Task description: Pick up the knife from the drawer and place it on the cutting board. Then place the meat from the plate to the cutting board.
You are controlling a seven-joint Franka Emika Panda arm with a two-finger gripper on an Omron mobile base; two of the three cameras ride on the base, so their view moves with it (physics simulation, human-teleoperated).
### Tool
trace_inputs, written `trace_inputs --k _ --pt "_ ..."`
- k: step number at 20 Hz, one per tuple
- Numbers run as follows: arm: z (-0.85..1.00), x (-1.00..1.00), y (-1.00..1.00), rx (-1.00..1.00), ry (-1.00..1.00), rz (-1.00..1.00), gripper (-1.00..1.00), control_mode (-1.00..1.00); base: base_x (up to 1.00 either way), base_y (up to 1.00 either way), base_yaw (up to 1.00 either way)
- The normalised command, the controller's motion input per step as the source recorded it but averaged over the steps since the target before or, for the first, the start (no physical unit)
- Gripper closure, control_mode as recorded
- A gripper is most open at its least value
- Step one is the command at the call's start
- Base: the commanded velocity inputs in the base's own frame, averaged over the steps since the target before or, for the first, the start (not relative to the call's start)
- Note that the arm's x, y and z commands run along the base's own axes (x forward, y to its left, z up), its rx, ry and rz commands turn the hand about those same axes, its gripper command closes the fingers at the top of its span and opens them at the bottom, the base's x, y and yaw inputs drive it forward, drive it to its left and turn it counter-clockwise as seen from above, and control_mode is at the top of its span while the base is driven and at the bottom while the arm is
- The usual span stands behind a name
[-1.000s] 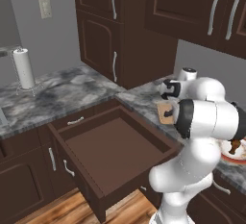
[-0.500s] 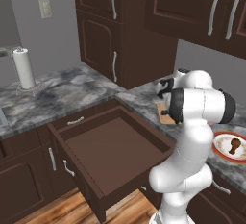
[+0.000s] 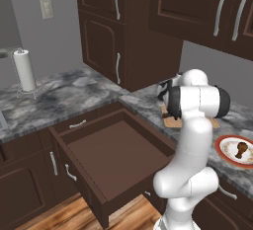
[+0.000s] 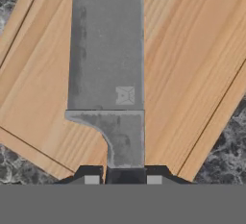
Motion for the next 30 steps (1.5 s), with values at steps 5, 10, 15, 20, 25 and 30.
trace_inputs --k 5,10,15,20,25,30 --pt "-0.29 0.20 0.00 0.00 0.00 0.00 1.00 -1.00 0.00 0.00 0.00" --pt "-0.28 0.21 0.00 0.00 0.00 0.00 1.00 -1.00 0.00 0.00 0.00" --pt "-0.30 0.21 0.00 0.00 0.00 0.00 1.00 -1.00 0.00 0.00 0.00" --pt "-0.29 0.17 0.00 0.00 0.00 0.00 -1.00 -1.00 0.00 0.00 0.00" --pt "-0.04 0.00 -0.05 0.00 -0.01 0.00 -1.00 -1.00 0.00 0.00 0.00" --pt "0.02 -0.18 -0.08 0.00 -0.04 0.00 -1.00 -1.00 0.00 0.00 0.00"
